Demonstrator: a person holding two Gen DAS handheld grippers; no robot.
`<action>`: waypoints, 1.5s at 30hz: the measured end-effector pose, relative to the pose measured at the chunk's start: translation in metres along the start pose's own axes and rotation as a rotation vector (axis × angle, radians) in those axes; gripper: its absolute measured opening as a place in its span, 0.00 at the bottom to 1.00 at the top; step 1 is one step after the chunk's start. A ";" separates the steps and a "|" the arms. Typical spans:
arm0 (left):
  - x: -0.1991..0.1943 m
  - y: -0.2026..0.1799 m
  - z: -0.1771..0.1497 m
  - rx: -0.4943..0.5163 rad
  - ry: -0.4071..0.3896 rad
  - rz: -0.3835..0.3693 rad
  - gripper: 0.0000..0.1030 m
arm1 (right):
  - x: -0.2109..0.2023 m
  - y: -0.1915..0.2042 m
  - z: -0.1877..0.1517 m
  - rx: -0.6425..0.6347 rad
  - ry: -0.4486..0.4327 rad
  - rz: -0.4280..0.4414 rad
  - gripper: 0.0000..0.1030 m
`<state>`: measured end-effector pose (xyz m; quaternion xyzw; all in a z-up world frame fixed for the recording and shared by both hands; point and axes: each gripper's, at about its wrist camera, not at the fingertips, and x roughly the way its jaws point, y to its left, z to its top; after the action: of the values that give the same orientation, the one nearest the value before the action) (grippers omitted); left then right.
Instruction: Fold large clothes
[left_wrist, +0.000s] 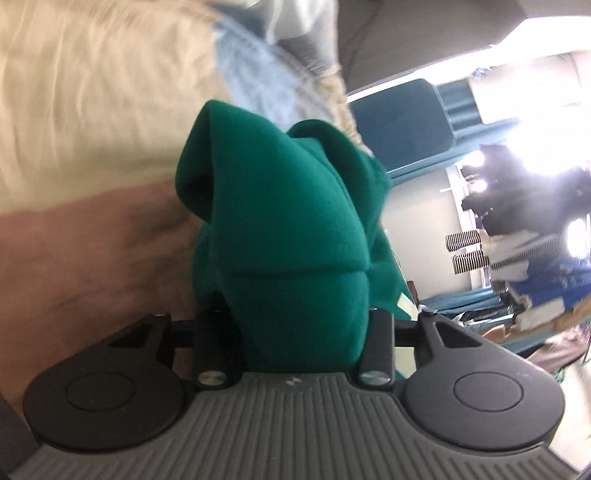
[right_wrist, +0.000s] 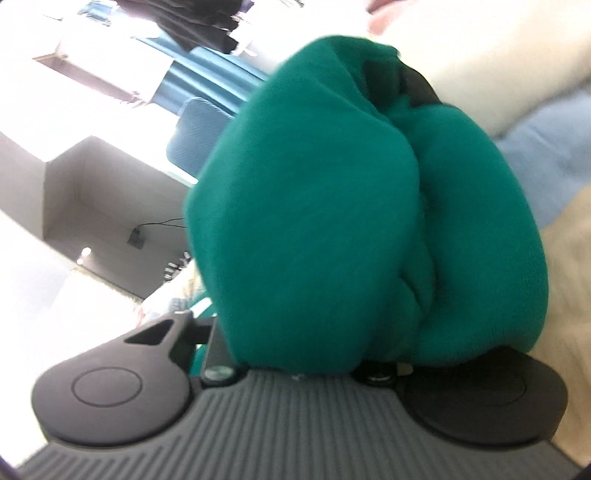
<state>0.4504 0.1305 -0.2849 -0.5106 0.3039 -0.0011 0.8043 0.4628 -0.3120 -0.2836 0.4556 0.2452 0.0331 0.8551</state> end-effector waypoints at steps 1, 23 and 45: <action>-0.004 -0.004 -0.003 0.039 -0.006 0.003 0.43 | -0.006 0.001 -0.001 -0.015 -0.004 0.009 0.29; -0.161 -0.165 -0.116 0.266 0.076 -0.268 0.42 | -0.284 0.033 0.062 -0.070 -0.166 0.181 0.28; -0.037 -0.346 -0.332 0.473 0.285 -0.419 0.43 | -0.404 -0.089 0.196 0.034 -0.429 0.020 0.29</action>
<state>0.3639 -0.2960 -0.0801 -0.3560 0.2931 -0.3082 0.8321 0.1817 -0.6264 -0.1060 0.4690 0.0534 -0.0603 0.8795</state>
